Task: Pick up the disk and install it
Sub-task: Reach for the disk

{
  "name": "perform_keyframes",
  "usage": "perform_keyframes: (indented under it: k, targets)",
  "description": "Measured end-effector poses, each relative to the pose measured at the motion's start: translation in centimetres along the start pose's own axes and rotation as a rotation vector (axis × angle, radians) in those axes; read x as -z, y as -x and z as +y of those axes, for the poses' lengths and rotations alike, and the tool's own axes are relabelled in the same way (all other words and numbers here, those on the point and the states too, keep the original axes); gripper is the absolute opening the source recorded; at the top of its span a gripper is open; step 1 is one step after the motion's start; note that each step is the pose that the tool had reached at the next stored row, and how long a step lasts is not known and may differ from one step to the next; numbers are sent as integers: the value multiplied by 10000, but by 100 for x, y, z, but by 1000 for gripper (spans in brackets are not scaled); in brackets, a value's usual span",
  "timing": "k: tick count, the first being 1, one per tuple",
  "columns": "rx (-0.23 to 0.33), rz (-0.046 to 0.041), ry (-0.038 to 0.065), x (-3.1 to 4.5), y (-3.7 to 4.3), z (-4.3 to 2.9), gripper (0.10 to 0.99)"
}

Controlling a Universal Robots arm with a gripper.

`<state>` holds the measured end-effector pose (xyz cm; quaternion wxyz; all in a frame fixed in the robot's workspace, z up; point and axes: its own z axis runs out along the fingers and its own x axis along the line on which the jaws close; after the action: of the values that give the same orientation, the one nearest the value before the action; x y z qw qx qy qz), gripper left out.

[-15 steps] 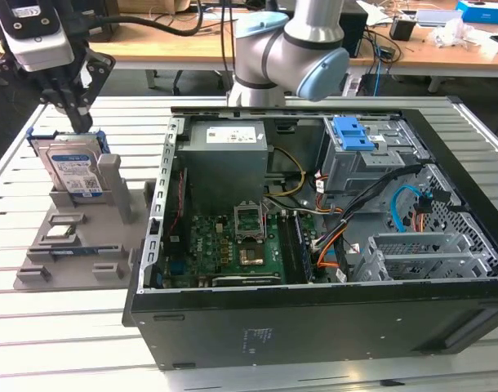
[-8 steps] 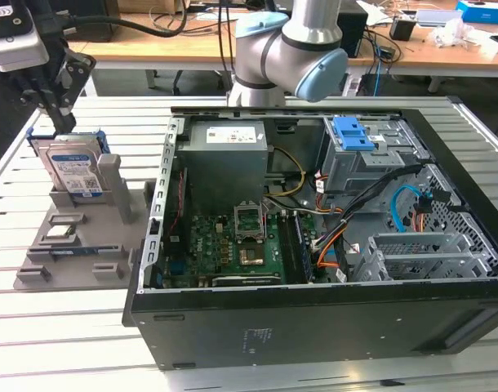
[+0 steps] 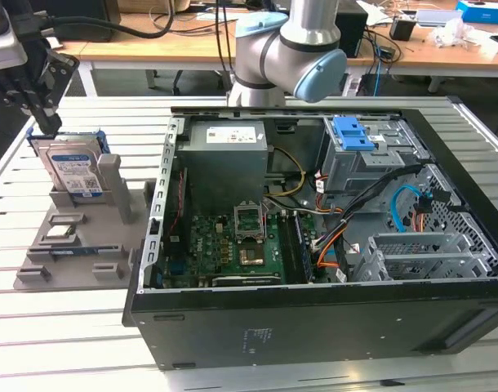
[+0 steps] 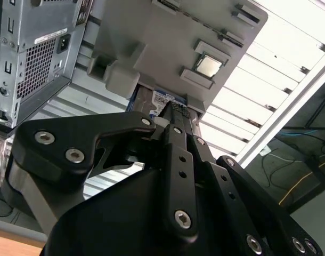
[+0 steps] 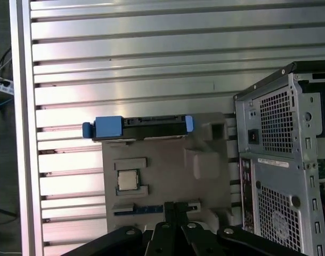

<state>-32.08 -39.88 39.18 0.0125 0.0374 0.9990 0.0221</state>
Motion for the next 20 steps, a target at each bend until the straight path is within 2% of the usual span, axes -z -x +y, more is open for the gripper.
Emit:
perform_keyframes:
  k: [10, 13, 20]
  targets:
    - [0, 0, 0, 0, -246, -19, 106]
    - [-1, 0, 0, 0, -367, -28, 106]
    - [0, 0, 0, -2, -573, -43, 106]
